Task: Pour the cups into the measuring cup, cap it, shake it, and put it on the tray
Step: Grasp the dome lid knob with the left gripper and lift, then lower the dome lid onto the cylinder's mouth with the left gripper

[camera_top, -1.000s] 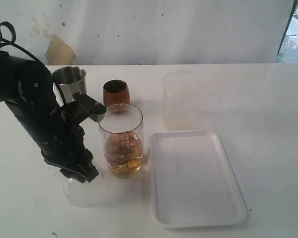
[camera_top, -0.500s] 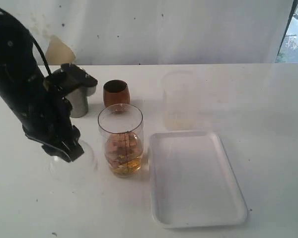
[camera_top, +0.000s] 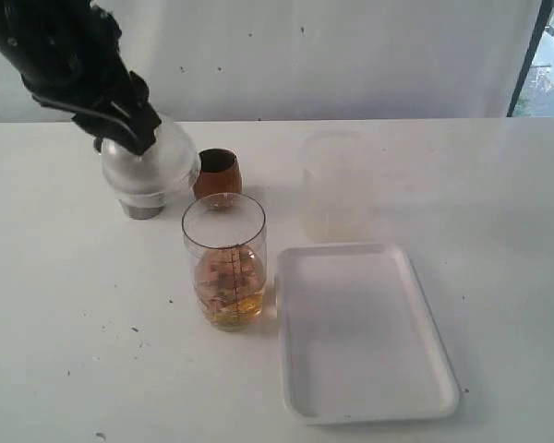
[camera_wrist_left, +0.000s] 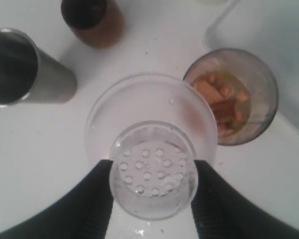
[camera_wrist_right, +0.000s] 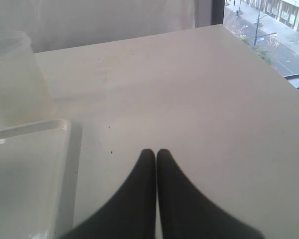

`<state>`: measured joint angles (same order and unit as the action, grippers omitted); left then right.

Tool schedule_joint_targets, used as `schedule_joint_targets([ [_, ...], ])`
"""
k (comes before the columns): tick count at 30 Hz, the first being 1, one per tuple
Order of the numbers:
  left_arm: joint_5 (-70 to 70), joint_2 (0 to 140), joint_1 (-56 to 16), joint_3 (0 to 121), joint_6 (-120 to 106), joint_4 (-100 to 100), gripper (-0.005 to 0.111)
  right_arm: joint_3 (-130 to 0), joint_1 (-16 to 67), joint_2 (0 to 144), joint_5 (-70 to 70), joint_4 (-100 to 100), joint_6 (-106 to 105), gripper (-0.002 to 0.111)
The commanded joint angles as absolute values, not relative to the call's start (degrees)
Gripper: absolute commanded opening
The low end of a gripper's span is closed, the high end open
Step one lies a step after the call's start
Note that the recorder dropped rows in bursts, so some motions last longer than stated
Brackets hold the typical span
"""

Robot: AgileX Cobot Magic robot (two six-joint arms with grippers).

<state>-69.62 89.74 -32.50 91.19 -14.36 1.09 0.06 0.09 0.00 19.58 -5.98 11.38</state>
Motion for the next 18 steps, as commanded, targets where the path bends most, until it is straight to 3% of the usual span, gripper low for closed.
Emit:
schedule_joint_targets([
  [1,-70.0,89.0,-32.7,94.3,-16.3,-5.9,0.0,0.0,0.1,0.0,19.3,-6.0,11.3,0.0],
  [12,-70.0,93.6,-33.1,94.3,-20.5,-11.9,0.0,0.0,0.1,0.0,19.3,-6.0,11.3,0.0],
  [18,-70.0,93.7,-38.3,94.3,-22.9,-9.3,0.0,0.0,0.1,0.0,19.3,-6.0,12.9,0.0],
])
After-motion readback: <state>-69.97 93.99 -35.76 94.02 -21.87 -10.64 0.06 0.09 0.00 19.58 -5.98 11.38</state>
